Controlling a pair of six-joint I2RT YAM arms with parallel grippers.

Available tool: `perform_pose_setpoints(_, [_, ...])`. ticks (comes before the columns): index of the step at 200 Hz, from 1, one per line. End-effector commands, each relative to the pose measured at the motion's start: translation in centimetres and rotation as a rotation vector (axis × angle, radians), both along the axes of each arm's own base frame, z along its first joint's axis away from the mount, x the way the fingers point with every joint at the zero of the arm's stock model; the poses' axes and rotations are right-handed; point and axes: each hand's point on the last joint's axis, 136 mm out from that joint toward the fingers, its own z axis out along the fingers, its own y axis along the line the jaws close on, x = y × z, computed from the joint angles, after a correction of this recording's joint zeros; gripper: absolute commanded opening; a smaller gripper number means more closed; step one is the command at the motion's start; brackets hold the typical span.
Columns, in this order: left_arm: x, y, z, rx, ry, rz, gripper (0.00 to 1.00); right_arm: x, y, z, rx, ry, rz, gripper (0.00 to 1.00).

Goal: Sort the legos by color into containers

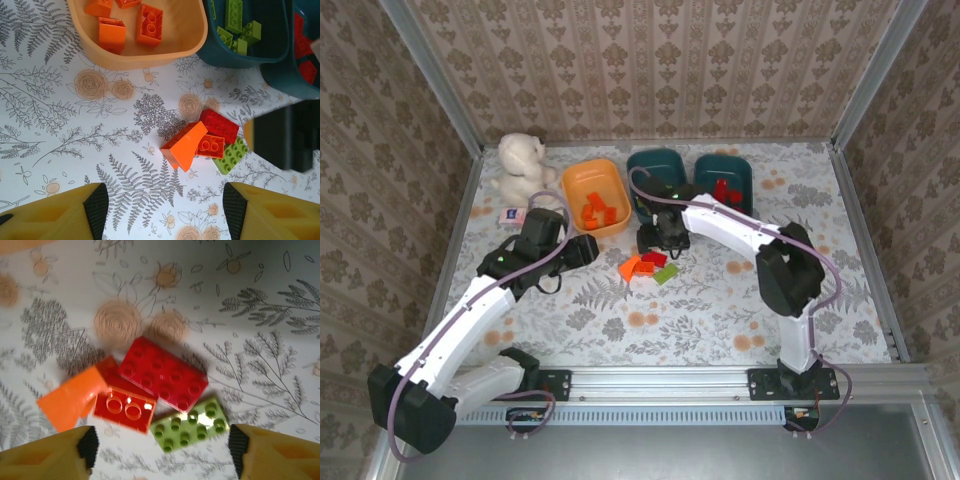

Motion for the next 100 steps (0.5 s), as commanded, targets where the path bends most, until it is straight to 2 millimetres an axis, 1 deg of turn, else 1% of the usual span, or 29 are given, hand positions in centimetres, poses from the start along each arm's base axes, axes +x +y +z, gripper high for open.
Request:
perform_pose_setpoints(1, [-0.6, 0.5, 0.9, 0.009, -0.003, 0.019, 0.65, 0.1, -1.3, -0.6, -0.078, 0.037, -0.13, 0.83])
perform_pose_setpoints(20, [-0.8, 0.6, 1.0, 0.006, -0.008, 0.024, 0.65, 0.2, -0.6, -1.3, -0.042, 0.059, -0.221, 0.97])
perform_pose_setpoints(29, [-1.0, 0.7, 1.1, 0.004, -0.009, 0.027, 0.65, 0.3, -0.2, -1.8, -0.026, 0.067, -0.26, 0.99])
perform_pose_setpoints(45, [-1.3, 0.8, 1.1, 0.002, -0.008, 0.031, 0.65, 0.4, -0.3, -2.5, -0.027, 0.079, -0.336, 0.98])
perform_pose_setpoints(55, [-1.3, 0.8, 1.2, 0.0, -0.012, 0.03, 0.65, 0.6, -0.5, -2.8, -0.031, 0.076, -0.38, 0.94])
perform_pose_setpoints(76, [-1.5, 0.9, 1.3, 0.0, -0.017, 0.03, 0.65, 1.2, -0.1, -3.3, -0.012, 0.065, -0.416, 0.88])
perform_pose_setpoints(100, [-1.6, 1.0, 1.4, -0.001, -0.016, 0.029, 0.65, 1.4, -0.2, -4.3, -0.041, 0.082, -0.458, 0.87])
